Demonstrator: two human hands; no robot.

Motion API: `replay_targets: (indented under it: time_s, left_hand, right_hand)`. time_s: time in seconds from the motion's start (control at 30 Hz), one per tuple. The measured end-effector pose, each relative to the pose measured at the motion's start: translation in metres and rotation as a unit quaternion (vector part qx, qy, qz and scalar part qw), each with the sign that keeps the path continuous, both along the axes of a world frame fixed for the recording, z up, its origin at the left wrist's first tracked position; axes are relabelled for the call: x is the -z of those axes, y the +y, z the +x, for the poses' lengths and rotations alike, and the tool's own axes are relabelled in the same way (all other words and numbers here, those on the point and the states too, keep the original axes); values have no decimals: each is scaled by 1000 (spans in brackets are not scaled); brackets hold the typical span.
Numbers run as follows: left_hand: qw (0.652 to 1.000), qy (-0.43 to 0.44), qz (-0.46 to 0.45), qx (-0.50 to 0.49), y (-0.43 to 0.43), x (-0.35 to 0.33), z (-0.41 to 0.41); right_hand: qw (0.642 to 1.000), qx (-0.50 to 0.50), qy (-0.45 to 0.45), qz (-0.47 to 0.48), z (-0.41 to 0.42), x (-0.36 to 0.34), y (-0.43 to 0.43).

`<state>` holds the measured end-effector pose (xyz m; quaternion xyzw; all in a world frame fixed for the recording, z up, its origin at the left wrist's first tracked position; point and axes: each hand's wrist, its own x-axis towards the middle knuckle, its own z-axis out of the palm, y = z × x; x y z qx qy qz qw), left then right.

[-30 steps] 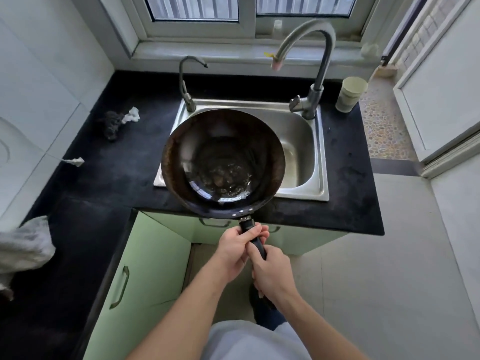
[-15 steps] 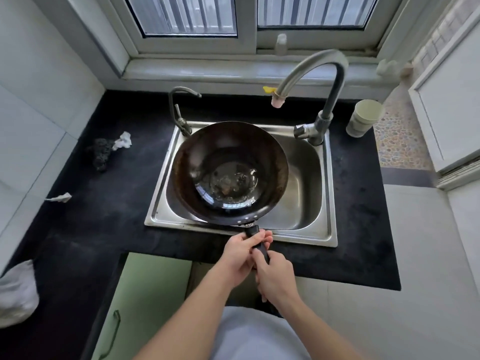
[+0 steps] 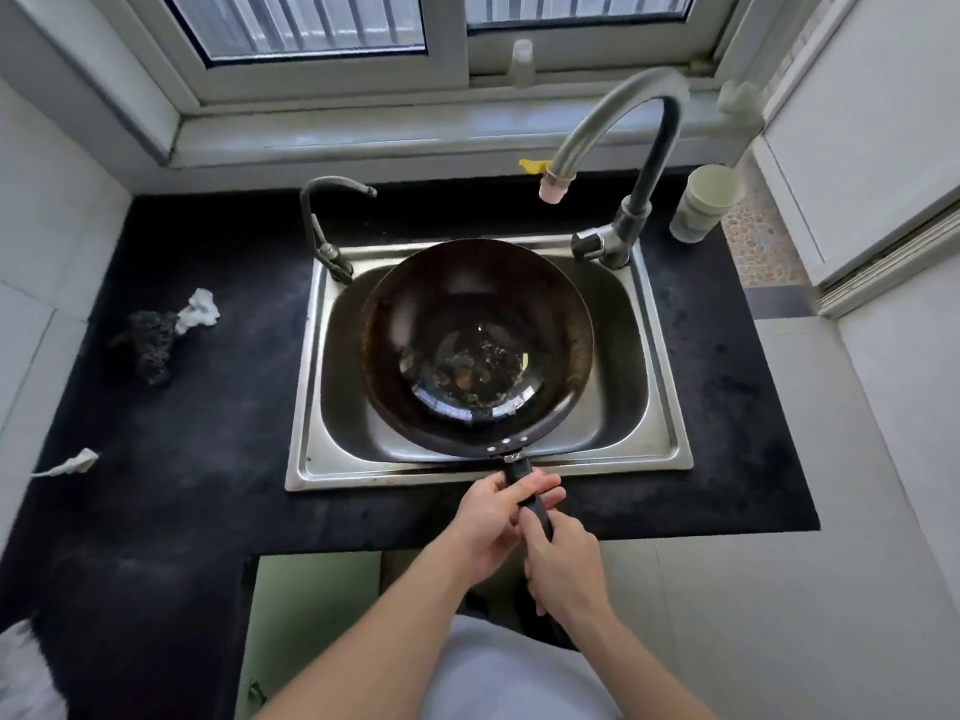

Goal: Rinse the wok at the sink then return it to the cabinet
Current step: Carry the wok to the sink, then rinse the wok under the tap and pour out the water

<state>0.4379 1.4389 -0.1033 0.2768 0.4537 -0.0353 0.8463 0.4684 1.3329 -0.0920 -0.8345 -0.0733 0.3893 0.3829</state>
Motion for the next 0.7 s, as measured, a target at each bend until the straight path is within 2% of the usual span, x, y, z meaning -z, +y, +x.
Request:
replay_targets:
  time_s: [0.27,0.7]
  left_hand:
    - [996,33,-12,80,18,11,-13]
    - [991,47,-53,111,35,33,-21]
  right_hand:
    - [999,33,-15,-10,-16,16,18]
    - [996,89,1,-3,-27,25,36]
